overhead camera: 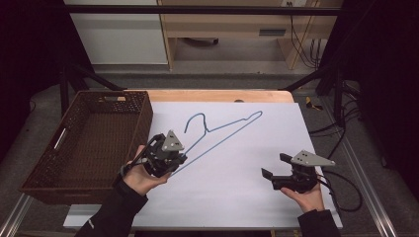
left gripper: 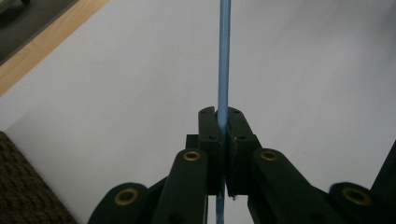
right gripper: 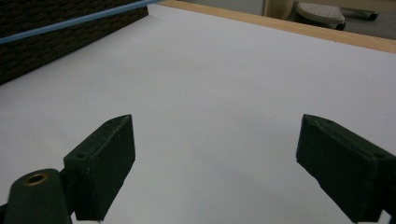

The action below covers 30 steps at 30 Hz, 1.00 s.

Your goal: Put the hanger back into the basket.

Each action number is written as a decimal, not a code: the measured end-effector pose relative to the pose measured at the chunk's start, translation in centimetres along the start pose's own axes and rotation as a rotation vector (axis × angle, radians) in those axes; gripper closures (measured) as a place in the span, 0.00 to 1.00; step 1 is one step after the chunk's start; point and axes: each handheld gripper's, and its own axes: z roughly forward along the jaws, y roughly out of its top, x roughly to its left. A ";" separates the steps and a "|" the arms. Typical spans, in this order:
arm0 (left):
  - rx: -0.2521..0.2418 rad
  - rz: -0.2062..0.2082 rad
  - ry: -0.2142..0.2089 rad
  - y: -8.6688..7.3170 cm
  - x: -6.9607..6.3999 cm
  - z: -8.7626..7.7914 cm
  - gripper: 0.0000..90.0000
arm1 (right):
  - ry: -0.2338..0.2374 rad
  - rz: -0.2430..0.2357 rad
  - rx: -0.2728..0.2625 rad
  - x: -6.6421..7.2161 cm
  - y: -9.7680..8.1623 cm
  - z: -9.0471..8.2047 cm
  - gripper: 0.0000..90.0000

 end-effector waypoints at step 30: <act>-0.041 -0.131 0.080 -1.2 9.5 -9.3 0.96 | -0.022 -0.013 0.013 -0.1 -0.1 0.0 0.11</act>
